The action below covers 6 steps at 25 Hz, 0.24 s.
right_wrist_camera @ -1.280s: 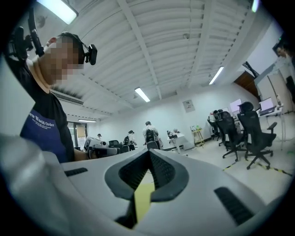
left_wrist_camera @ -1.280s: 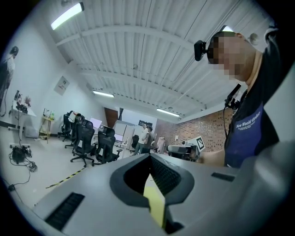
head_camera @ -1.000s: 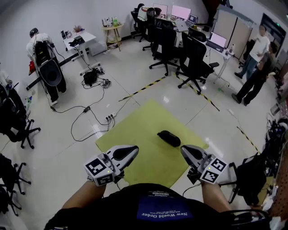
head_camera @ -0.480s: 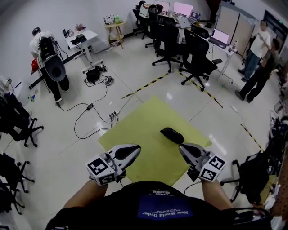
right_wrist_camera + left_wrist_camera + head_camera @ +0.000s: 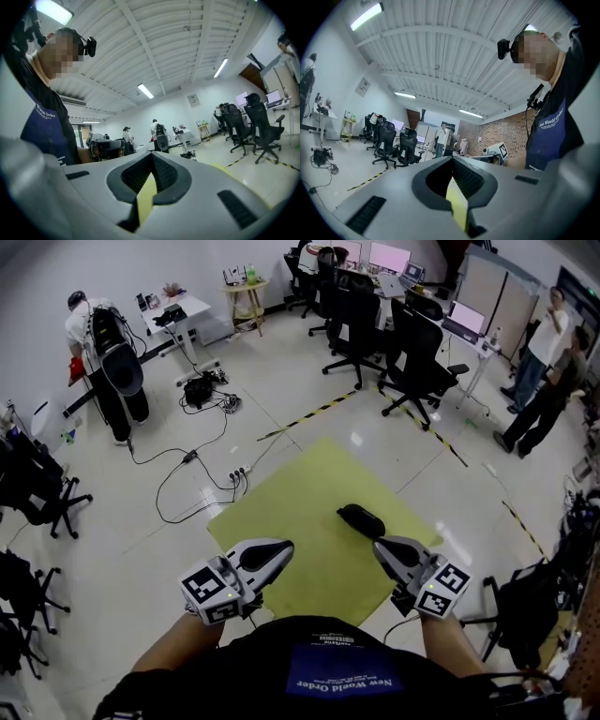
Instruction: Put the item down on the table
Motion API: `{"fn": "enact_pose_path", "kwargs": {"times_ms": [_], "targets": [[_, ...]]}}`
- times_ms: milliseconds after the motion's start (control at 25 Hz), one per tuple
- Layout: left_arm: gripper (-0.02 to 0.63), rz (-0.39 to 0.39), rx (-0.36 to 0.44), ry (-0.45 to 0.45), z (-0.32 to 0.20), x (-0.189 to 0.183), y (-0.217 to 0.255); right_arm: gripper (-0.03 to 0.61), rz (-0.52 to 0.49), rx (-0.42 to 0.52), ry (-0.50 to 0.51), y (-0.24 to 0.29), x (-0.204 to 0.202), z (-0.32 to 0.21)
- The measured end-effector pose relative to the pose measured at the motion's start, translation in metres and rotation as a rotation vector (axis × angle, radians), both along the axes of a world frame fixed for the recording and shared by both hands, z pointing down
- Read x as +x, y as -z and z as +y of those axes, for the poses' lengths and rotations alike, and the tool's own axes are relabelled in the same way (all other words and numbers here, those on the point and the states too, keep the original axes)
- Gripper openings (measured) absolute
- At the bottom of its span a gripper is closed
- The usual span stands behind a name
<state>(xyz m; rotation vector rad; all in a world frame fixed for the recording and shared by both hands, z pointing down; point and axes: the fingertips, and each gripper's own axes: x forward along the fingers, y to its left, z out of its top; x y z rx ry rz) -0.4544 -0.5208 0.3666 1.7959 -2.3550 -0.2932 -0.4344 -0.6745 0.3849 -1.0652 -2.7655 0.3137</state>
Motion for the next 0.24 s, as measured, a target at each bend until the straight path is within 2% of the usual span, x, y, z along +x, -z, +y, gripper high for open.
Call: {"fn": "enact_pose_path", "kwargs": {"times_ms": [240], "targets": [[-0.006,-0.026,0.005,-0.002,-0.0032,0.0019,0.0011,-0.012,-0.005,0.011,0.014,-0.0011,0.0002,-0.0008]]}}
